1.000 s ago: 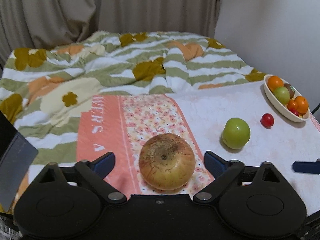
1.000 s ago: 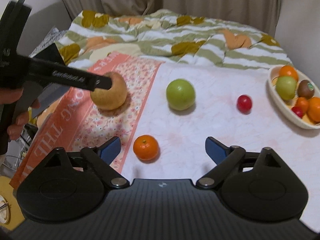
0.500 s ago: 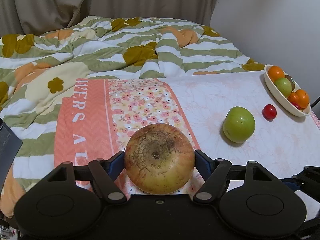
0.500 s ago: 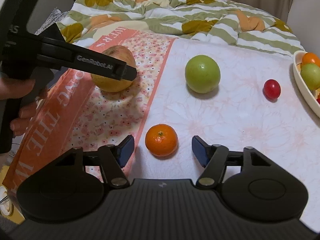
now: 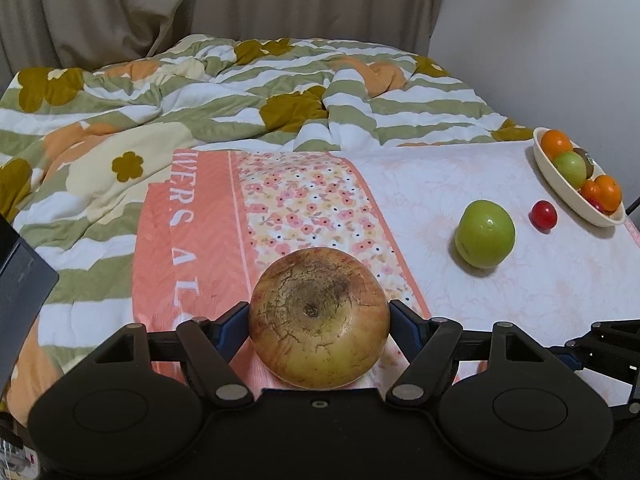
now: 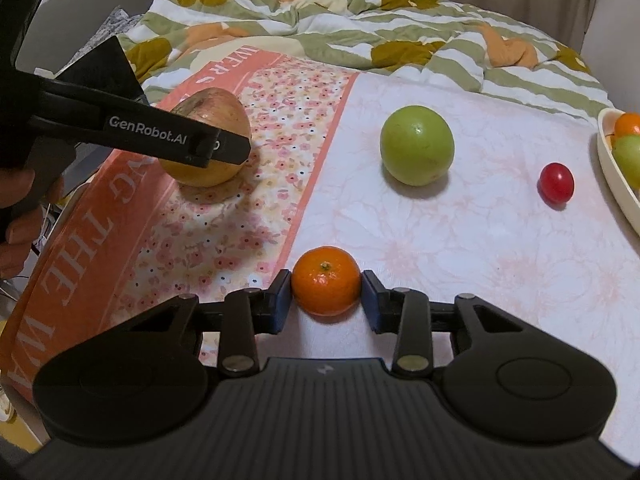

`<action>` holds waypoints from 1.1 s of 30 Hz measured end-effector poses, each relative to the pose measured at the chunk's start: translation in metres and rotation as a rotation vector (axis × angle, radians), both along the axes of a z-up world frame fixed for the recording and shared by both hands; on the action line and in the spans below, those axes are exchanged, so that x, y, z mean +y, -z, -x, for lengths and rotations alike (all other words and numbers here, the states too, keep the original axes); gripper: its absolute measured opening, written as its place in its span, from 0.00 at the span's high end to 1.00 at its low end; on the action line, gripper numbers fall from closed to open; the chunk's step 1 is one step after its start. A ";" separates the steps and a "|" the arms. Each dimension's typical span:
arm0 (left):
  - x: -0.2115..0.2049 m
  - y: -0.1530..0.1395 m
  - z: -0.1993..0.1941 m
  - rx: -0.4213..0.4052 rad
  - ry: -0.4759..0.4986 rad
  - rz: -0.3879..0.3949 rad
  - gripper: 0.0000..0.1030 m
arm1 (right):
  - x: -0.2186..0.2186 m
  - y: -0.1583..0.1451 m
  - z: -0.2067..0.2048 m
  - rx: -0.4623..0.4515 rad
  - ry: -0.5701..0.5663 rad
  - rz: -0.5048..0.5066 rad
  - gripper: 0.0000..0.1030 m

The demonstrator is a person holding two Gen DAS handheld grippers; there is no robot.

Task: Organize fruits
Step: 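Grasp the yellowish apple with the left tool while the right tool grasps the mandarin, then carry the apple with the left tool while the right tool carries the mandarin to the bowl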

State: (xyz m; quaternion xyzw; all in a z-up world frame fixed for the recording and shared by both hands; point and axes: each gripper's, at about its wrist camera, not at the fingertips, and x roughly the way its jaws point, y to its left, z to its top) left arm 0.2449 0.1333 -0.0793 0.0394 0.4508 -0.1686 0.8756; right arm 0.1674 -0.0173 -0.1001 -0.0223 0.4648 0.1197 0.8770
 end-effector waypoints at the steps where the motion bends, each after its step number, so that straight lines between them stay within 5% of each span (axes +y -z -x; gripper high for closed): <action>1: 0.001 -0.001 0.002 -0.002 -0.005 0.005 0.25 | -0.001 -0.001 0.001 -0.006 -0.002 -0.001 0.49; 20: -0.003 -0.063 0.089 -0.143 -0.103 0.030 0.25 | -0.030 -0.057 0.058 -0.132 0.040 -0.023 0.49; 33: -0.061 -0.104 0.140 -0.213 -0.145 0.052 0.25 | -0.112 -0.097 0.097 -0.205 0.086 -0.045 0.49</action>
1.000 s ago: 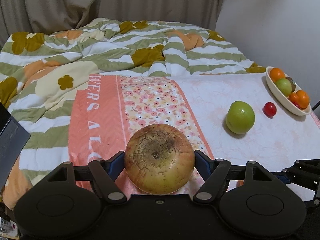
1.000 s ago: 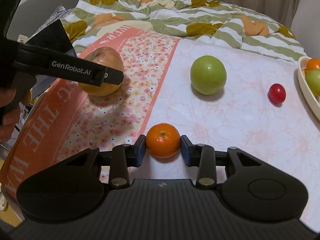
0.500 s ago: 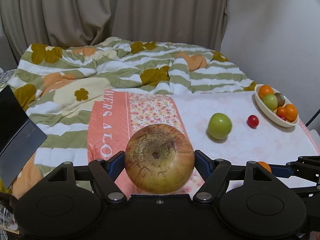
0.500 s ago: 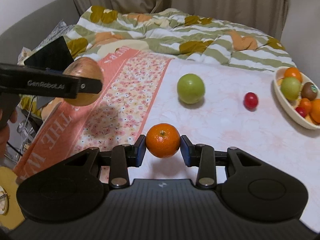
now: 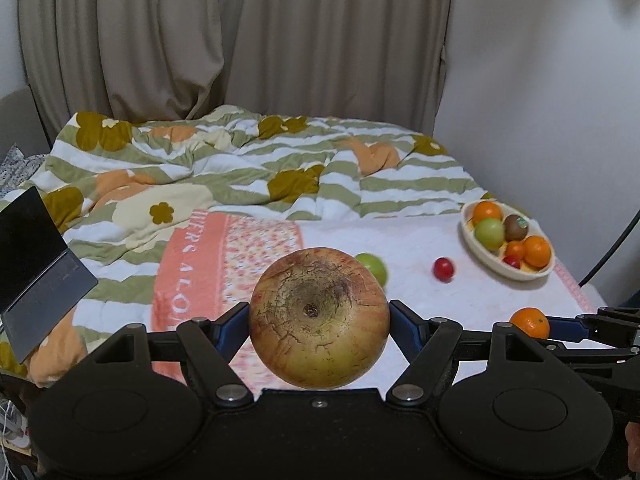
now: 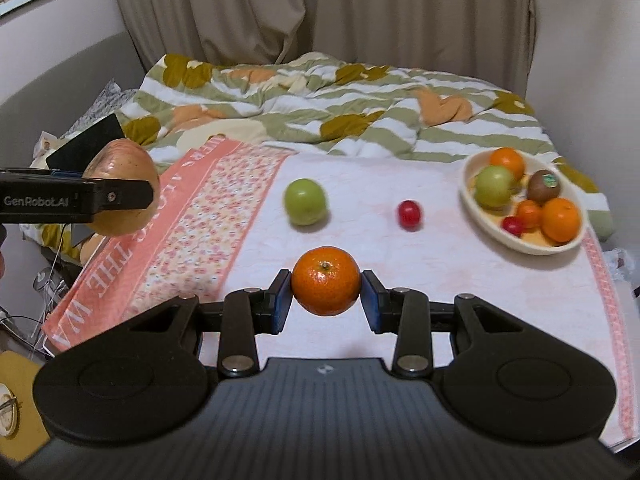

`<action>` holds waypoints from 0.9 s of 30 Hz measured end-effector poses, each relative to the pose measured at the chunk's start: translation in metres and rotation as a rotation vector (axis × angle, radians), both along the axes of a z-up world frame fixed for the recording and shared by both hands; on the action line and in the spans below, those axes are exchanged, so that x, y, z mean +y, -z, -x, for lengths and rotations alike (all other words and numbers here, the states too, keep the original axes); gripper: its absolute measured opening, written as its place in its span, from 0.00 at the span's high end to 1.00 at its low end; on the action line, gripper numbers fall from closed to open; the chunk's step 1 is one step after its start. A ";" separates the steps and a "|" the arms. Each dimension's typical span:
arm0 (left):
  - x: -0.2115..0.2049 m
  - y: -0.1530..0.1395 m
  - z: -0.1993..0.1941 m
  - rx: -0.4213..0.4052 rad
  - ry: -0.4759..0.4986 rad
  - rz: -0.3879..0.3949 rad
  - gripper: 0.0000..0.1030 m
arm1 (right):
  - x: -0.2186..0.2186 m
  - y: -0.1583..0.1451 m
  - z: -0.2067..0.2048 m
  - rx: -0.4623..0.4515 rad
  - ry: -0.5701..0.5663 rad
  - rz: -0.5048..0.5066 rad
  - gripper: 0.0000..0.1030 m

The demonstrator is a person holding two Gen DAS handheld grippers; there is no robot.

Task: Organize fruits
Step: 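Carry the apple with the left tool while the right tool carries the mandarin to the bowl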

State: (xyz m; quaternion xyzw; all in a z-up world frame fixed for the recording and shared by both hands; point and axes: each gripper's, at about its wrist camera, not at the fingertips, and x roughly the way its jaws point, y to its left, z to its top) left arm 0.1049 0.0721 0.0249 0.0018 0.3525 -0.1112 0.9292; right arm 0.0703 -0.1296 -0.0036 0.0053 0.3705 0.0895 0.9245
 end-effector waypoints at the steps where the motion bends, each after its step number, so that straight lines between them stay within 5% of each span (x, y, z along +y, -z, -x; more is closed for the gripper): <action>1: -0.008 -0.002 0.003 -0.003 -0.008 0.001 0.25 | -0.009 -0.002 0.002 -0.004 -0.004 0.002 0.49; 15: -0.135 -0.017 0.016 -0.045 -0.020 0.059 0.25 | -0.147 -0.027 0.005 -0.054 -0.026 0.034 0.49; 27: -0.228 0.007 -0.025 -0.012 0.027 0.066 0.25 | -0.246 -0.018 -0.040 -0.054 0.016 0.049 0.49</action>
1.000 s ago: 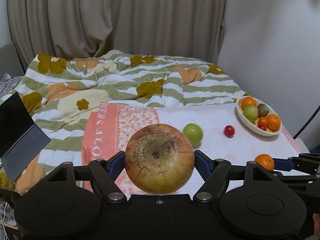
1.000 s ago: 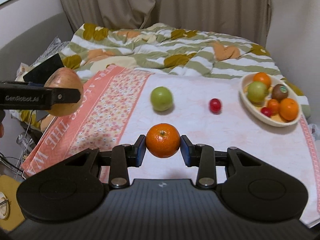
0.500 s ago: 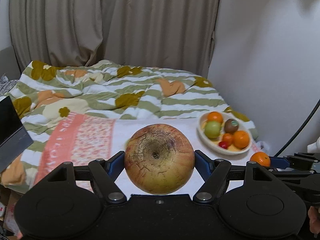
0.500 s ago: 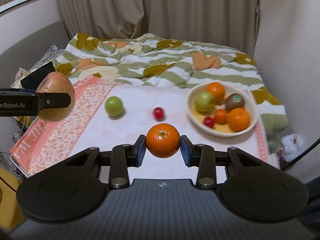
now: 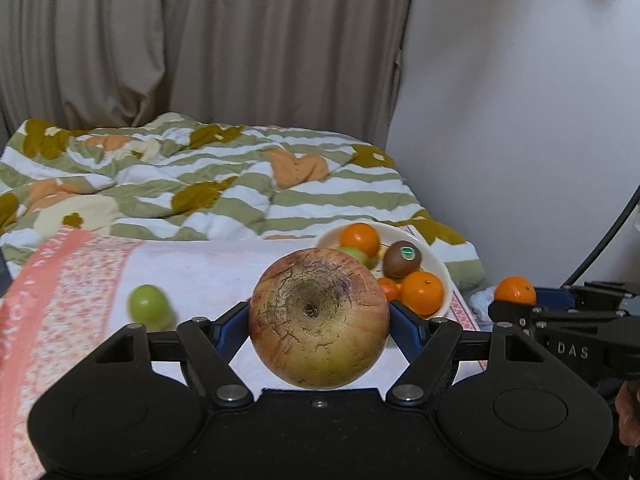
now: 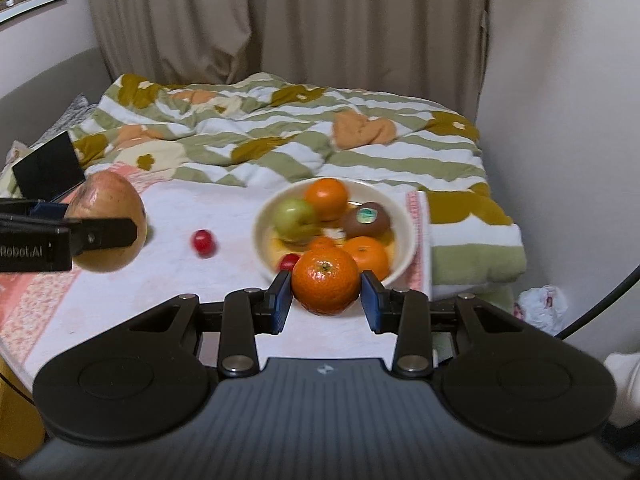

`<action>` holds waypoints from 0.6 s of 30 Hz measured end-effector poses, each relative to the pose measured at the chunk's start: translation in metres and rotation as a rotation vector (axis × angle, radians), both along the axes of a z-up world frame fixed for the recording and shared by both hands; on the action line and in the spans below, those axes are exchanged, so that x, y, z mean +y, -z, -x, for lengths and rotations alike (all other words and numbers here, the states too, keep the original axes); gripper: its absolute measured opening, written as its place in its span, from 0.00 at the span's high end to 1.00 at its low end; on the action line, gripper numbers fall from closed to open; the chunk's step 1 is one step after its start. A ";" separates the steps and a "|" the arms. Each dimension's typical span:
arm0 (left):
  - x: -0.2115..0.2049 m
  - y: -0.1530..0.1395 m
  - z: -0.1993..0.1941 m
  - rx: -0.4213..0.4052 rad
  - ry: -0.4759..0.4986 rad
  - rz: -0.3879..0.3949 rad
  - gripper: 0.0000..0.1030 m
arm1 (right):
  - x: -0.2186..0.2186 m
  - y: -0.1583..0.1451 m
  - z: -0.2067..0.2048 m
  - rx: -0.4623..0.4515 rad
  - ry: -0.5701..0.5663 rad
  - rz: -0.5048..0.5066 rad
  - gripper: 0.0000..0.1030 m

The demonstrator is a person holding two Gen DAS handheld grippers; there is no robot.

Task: Organize fruits
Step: 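Carry the apple with the left tool while the right tool carries the mandarin to the bowl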

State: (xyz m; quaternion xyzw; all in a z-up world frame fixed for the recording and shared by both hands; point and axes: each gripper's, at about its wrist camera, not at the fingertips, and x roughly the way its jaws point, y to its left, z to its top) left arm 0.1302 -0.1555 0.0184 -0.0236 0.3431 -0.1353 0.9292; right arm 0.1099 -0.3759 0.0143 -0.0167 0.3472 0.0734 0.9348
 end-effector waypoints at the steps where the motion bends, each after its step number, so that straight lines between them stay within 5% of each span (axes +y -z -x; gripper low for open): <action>1: -0.006 0.004 -0.006 0.004 0.009 -0.002 0.25 | -0.005 0.003 -0.005 0.002 0.006 0.001 0.49; 18: -0.076 0.075 -0.095 -0.017 0.165 -0.124 0.25 | -0.050 0.050 -0.070 0.068 0.129 -0.023 0.49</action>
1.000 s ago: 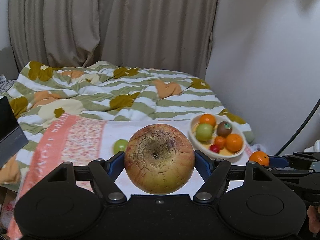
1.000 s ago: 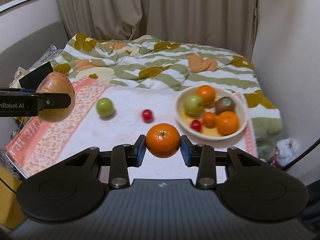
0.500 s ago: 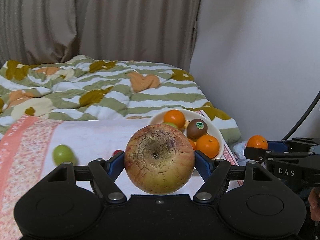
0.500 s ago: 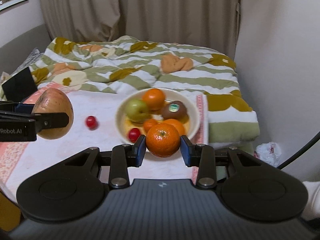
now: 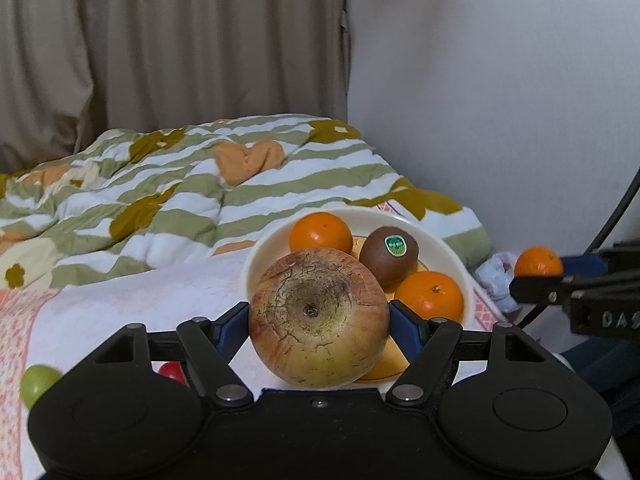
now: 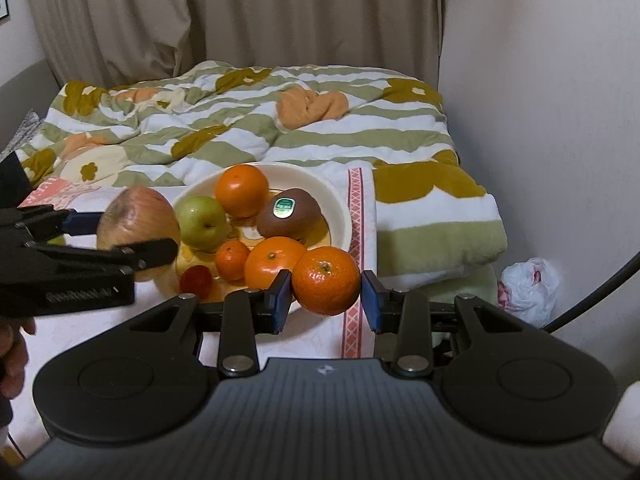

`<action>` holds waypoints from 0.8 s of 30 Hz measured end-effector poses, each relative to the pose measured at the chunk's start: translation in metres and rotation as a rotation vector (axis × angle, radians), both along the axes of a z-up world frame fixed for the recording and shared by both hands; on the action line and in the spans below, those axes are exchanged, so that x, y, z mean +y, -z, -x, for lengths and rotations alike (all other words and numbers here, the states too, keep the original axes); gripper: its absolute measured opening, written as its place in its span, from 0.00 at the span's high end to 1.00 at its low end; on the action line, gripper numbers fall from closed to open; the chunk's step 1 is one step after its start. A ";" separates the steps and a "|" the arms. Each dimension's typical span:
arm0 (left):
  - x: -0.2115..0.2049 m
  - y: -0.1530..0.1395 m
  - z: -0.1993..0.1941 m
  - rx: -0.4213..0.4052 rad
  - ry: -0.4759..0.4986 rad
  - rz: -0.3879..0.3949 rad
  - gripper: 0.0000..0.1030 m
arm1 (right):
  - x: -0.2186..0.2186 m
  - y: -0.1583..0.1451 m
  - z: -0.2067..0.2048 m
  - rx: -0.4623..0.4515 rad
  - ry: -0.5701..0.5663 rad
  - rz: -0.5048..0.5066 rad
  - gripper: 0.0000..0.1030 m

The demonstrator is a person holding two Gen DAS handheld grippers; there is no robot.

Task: Organize fruits
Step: 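Carry the apple with the left tool while the right tool carries the mandarin to the bowl, then release the apple into the bowl with the left tool while the right tool releases the mandarin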

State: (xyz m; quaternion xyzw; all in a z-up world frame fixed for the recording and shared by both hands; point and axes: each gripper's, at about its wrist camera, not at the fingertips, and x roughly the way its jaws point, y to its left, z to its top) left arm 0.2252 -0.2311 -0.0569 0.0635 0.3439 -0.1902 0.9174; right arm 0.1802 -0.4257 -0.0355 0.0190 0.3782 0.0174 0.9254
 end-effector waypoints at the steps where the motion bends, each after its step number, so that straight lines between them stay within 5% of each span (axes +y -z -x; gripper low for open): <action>1: -0.002 0.004 -0.003 -0.004 0.005 -0.008 0.25 | 0.000 0.001 -0.003 0.002 0.003 0.001 0.49; 14: -0.007 0.018 -0.009 -0.045 0.057 -0.066 0.24 | 0.006 0.008 -0.018 0.021 0.025 0.009 0.49; 18: -0.007 0.012 -0.004 -0.060 0.041 -0.084 0.00 | 0.006 0.005 -0.019 0.015 0.029 0.004 0.49; 24: 0.003 -0.003 0.002 -0.030 0.016 -0.062 0.00 | 0.006 -0.001 -0.026 0.005 0.015 0.011 0.49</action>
